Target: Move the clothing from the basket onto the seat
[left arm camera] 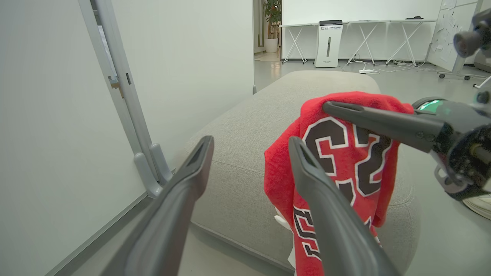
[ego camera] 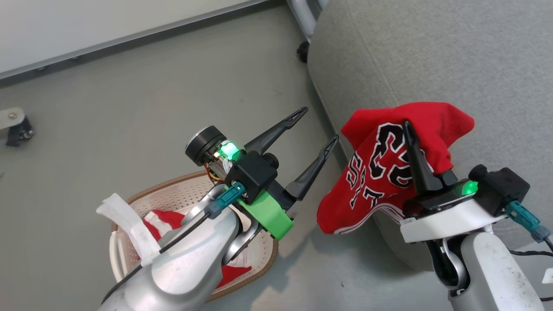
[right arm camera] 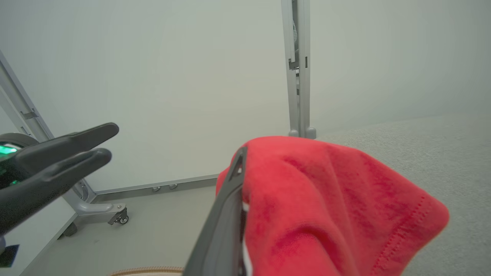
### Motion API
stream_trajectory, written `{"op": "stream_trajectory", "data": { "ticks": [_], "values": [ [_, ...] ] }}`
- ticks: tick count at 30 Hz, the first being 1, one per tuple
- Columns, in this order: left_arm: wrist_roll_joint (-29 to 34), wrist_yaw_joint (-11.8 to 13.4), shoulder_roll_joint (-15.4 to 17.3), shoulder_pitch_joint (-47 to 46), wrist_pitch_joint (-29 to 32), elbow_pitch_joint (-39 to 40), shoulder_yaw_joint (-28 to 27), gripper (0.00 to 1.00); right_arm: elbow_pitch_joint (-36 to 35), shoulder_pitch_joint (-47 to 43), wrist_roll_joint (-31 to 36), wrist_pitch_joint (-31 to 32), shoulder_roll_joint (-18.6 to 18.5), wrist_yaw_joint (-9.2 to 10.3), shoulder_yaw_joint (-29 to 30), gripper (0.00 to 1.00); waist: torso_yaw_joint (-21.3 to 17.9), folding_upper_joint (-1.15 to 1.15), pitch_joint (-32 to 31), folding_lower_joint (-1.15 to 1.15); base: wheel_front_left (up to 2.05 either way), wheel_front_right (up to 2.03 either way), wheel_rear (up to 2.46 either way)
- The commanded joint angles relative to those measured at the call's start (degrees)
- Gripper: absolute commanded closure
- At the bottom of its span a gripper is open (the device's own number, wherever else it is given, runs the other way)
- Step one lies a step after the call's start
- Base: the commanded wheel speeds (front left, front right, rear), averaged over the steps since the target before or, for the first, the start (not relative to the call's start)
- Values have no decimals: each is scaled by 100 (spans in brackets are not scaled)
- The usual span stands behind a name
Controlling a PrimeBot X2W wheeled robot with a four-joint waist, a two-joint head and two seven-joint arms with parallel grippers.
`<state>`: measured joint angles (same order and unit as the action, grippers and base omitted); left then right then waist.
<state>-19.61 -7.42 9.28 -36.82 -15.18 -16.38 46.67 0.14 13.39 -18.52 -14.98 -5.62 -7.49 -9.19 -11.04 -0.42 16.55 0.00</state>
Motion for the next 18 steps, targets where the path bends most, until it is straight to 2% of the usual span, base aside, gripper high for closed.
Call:
{"op": "stream_trajectory", "data": {
  "ticks": [1,9,13,18],
  "values": [
    [24,-9,49,-106,4,-23,16,0,-42,-96,39,-17,8,0,62,100,-272,42,117,0,0,0,0],
    [13,-3,98,-186,5,-92,133,0,-96,-277,87,-17,34,0,370,100,-596,42,197,0,0,0,0],
    [23,1,110,-170,5,-97,144,0,-121,-268,108,-17,52,0,427,100,-653,42,228,0,0,0,0],
    [55,14,138,-172,5,-79,132,0,-233,83,147,-17,-53,1,786,100,-632,42,326,0,0,0,0]
  ]
}}
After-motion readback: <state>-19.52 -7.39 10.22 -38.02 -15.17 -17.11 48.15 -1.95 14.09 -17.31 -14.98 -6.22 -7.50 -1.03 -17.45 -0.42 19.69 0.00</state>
